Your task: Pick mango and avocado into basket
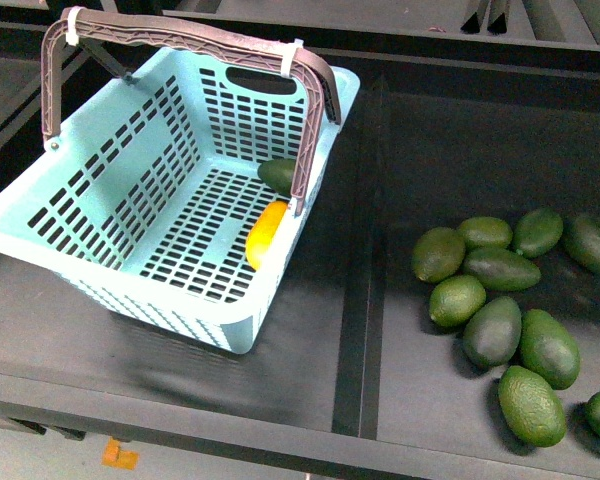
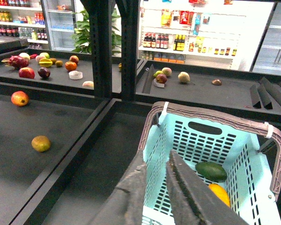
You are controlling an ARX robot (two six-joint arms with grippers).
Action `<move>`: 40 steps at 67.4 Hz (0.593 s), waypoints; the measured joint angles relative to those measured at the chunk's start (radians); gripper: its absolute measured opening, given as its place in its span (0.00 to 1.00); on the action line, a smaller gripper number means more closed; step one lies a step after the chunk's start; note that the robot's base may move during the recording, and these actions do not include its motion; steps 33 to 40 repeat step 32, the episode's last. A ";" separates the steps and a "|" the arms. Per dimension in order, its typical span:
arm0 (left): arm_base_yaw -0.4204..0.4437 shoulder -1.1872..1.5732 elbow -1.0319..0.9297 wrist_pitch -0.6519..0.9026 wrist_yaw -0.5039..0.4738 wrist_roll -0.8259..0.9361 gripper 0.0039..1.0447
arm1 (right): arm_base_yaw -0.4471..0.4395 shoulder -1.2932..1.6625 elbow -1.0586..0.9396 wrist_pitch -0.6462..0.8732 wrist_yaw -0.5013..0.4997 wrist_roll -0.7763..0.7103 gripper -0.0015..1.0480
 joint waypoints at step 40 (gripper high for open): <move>0.000 0.000 0.000 0.000 0.000 0.002 0.92 | 0.000 0.000 0.000 0.000 0.000 0.000 0.92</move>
